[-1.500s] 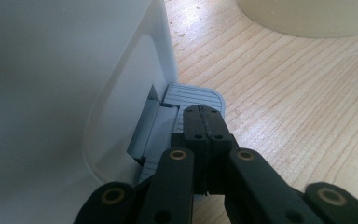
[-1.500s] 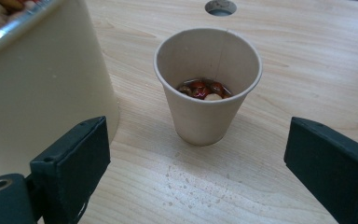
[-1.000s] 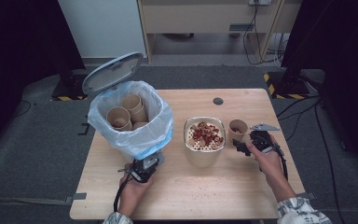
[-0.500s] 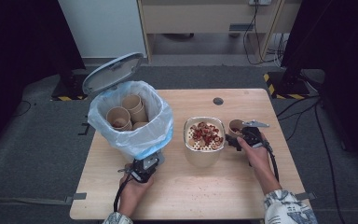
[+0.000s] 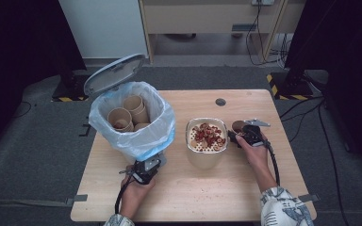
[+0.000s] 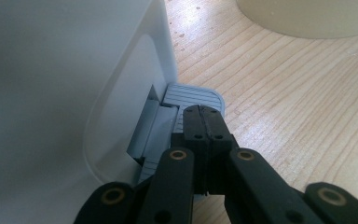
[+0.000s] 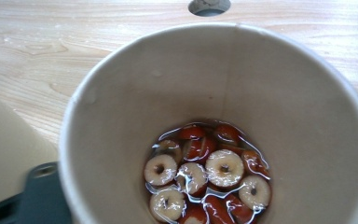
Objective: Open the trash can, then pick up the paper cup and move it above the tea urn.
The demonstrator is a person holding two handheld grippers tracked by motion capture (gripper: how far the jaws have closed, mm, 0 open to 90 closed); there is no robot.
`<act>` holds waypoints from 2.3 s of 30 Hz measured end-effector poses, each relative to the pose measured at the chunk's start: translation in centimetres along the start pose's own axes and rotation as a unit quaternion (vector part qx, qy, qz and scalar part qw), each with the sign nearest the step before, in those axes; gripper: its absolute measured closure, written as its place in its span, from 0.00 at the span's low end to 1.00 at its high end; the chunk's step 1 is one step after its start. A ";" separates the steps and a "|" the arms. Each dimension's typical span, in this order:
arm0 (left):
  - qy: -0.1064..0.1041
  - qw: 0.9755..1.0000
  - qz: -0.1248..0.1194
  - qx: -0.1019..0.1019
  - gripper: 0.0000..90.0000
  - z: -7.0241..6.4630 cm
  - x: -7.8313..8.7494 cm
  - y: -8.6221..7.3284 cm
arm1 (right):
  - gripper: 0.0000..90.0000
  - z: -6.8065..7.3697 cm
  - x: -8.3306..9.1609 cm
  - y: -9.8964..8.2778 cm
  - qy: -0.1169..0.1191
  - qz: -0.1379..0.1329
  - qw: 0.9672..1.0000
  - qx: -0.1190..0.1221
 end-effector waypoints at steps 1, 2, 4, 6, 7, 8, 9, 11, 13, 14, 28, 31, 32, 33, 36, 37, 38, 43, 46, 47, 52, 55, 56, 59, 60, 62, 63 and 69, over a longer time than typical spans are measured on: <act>0.000 1.000 0.000 0.000 0.99 0.0 0.0 0.0 | 0.30 0.0 0.1 0.0 -0.003 0.001 1.000 0.002; 0.000 1.000 0.000 0.000 0.99 0.0 0.0 0.0 | 0.31 0.0 0.1 0.0 -0.003 0.001 1.000 0.007; 0.000 1.000 0.000 -0.001 0.99 0.0 0.0 0.0 | 0.32 0.1 0.2 0.0 -0.003 0.004 1.000 0.016; -0.001 1.000 0.000 0.000 0.99 0.0 0.0 0.0 | 0.32 0.2 0.5 0.1 0.001 0.003 1.000 0.021; -0.001 1.000 0.000 0.000 0.99 0.0 0.0 0.0 | 0.32 0.2 0.7 0.2 0.003 0.001 1.000 0.025; -0.001 1.000 0.000 0.000 0.99 0.0 0.0 0.0 | 0.32 0.2 0.9 0.3 0.004 0.000 1.000 0.027; -0.001 1.000 0.000 0.000 0.99 0.0 0.0 0.0 | 0.33 0.2 1.2 0.5 0.006 -0.002 1.000 0.029; -0.001 1.000 -0.001 -0.001 0.99 0.0 0.0 0.0 | 0.33 0.3 1.8 0.9 0.010 -0.006 0.999 0.033; -0.001 1.000 -0.002 0.000 0.99 0.0 0.0 0.0 | 0.33 0.3 2.3 1.2 0.014 -0.006 0.999 0.039; -0.001 1.000 -0.003 0.000 0.99 0.0 0.0 0.0 | 0.34 0.3 2.7 1.4 0.016 -0.006 0.999 0.046; -0.002 1.000 0.000 0.000 0.99 0.0 0.0 0.0 | 0.35 0.3 6.6 4.1 0.033 -0.014 0.996 0.085; -0.001 1.000 0.000 -0.001 0.99 0.0 0.0 0.0 | 0.35 0.1 7.0 4.5 0.033 -0.013 0.995 0.091; -0.001 1.000 0.000 -0.001 0.99 0.0 0.0 0.0 | 0.35 0.1 7.1 4.7 0.034 -0.013 0.995 0.090; -0.001 1.000 0.000 -0.001 0.99 0.0 0.0 0.0 | 0.35 0.0 7.2 4.8 0.033 -0.014 0.995 0.093; -0.002 1.000 0.000 0.000 0.99 0.0 0.0 0.0 | 0.35 0.0 7.4 5.1 0.035 -0.014 0.995 0.095; -0.001 1.000 0.000 -0.001 0.99 0.0 0.0 0.0 | 0.35 0.0 7.5 5.1 0.035 -0.013 0.995 0.098; -0.001 1.000 0.000 0.000 0.99 0.0 0.0 0.0 | 0.35 0.1 7.6 5.2 0.036 -0.012 0.995 0.096; -0.001 1.000 0.000 0.000 0.99 0.0 0.0 0.0 | 0.35 0.2 7.9 5.7 0.041 -0.011 0.993 0.108; -0.001 1.000 0.001 -0.001 0.99 0.0 0.0 0.0 | 0.35 0.3 8.2 6.5 0.046 -0.015 0.992 0.119; -0.001 1.000 0.000 -0.001 0.99 0.0 0.0 0.0 | 0.35 0.3 8.2 6.5 0.046 -0.015 0.992 0.119; -0.001 1.000 0.000 -0.001 0.99 0.0 0.0 0.0 | 0.35 0.5 8.5 7.3 0.047 -0.014 0.990 0.131; -0.001 1.000 0.000 0.000 0.99 0.0 0.0 0.0 | 0.35 0.5 8.7 8.0 0.047 -0.018 0.989 0.138; -0.001 1.000 -0.001 0.000 0.99 0.0 0.0 0.0 | 0.35 0.6 8.9 8.3 0.046 -0.019 0.989 0.142; 0.000 1.000 0.000 -0.001 0.99 0.0 0.0 0.0 | 0.35 0.9 9.3 9.2 0.049 -0.024 0.987 0.149; -0.001 1.000 -0.001 0.000 0.99 0.0 0.0 0.0 | 0.35 1.1 9.4 9.6 0.050 -0.027 0.986 0.154; -0.001 1.000 0.000 0.000 0.99 0.0 0.0 0.0 | 0.35 1.4 9.7 10.2 0.051 -0.032 0.985 0.160; -0.001 1.000 0.000 -0.001 0.99 0.0 0.0 0.0 | 0.35 1.6 9.8 10.6 0.052 -0.034 0.985 0.163; 0.000 1.000 0.000 -0.001 0.99 0.0 0.0 0.0 | 0.35 2.8 10.2 12.2 0.059 -0.041 0.981 0.180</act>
Point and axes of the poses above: each handheld gripper's, and its own axes: x roughly backward along the jaws, y roughly out of its top, z roughly to its left, the point moved 9 cm from there along -x, roughly forward along the jaws, and after that the axes turned 1 degree about -z, right-handed, at the moved point
